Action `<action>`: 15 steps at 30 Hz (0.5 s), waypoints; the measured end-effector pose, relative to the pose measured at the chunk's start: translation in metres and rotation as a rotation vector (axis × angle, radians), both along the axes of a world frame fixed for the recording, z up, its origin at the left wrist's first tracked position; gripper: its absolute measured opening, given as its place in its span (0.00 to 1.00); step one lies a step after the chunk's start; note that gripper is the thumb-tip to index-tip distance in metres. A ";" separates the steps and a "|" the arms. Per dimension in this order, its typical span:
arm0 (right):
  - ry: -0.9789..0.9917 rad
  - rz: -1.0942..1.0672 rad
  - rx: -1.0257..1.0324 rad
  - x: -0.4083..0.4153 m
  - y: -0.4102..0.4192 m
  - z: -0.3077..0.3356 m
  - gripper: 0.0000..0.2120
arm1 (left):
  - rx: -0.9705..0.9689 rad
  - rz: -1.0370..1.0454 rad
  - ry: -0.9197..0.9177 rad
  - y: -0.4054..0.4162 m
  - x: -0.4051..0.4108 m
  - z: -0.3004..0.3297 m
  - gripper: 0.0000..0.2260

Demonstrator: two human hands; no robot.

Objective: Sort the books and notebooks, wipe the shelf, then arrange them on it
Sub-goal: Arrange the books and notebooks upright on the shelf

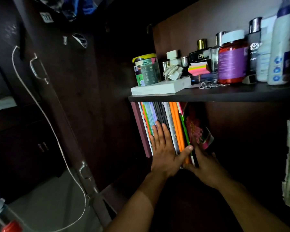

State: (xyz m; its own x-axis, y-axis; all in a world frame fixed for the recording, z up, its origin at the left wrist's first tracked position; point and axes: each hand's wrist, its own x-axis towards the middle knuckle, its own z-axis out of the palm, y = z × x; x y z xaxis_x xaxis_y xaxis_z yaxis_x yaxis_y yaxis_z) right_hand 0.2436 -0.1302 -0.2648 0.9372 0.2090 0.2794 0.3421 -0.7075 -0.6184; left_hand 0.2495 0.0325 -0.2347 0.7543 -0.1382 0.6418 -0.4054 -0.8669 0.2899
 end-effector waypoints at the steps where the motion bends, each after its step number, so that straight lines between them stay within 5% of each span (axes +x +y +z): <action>1: 0.004 -0.017 -0.023 -0.003 0.001 0.001 0.43 | -0.028 -0.008 -0.024 -0.001 -0.003 -0.001 0.49; 5: 0.024 0.006 -0.067 -0.007 0.007 0.005 0.44 | -0.169 -0.045 -0.121 -0.003 -0.012 0.003 0.49; 8: 0.051 0.052 -0.042 -0.002 0.010 0.002 0.54 | -0.051 -0.072 -0.202 -0.007 -0.012 0.007 0.45; 13: 0.052 0.097 0.386 -0.005 0.000 0.007 0.50 | 0.141 0.017 -0.188 -0.016 -0.005 0.002 0.45; 15: 0.056 0.121 0.404 -0.005 -0.002 0.009 0.49 | 0.156 0.077 -0.160 -0.019 -0.005 0.005 0.49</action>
State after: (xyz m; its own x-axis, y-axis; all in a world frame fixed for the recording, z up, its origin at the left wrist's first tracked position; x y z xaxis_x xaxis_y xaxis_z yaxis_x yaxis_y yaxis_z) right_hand 0.2388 -0.1325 -0.2562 0.9286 0.2029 0.3107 0.3660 -0.3615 -0.8576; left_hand 0.2448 0.0135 -0.2302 0.6566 -0.1911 0.7297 -0.3667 -0.9262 0.0874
